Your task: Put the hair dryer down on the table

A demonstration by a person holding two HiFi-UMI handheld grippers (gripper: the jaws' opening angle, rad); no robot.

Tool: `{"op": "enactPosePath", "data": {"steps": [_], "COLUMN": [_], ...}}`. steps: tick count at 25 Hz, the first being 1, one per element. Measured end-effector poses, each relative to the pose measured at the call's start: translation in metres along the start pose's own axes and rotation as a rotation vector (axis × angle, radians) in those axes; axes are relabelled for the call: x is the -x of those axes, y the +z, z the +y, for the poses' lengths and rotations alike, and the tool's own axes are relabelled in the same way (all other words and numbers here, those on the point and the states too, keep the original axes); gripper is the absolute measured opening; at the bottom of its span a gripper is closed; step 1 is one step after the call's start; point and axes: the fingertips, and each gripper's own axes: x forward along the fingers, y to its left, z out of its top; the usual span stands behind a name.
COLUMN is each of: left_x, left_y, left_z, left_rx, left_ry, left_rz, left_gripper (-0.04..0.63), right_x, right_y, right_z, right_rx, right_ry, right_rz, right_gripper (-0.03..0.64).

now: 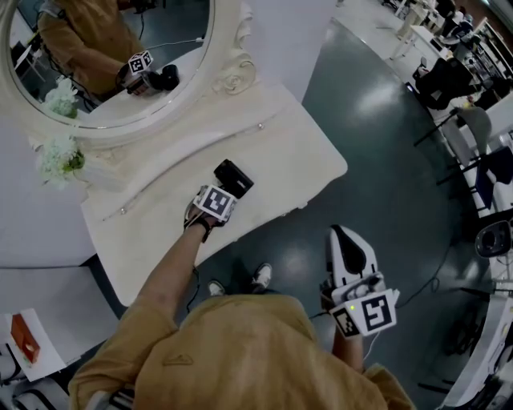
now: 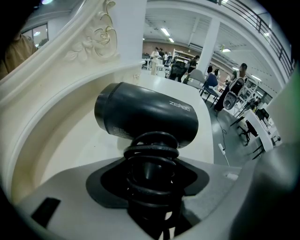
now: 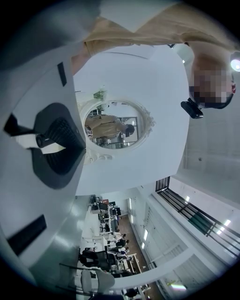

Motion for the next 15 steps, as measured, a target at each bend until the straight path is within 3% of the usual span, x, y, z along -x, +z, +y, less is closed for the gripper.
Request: {"op": "enactPosePath", "data": {"steps": [15], "left_x": [0.003], "left_y": [-0.001], "left_z": [0.000], "left_rx": [0.005], "left_ry": [0.028], "left_rz": [0.006], "left_gripper": [0.272], "right_x": [0.018], "right_y": [-0.001], "right_z": [-0.008], "right_rx": [-0.018], "right_ry": [-0.022], "right_rz": [-0.014], "right_gripper": [0.003]}}
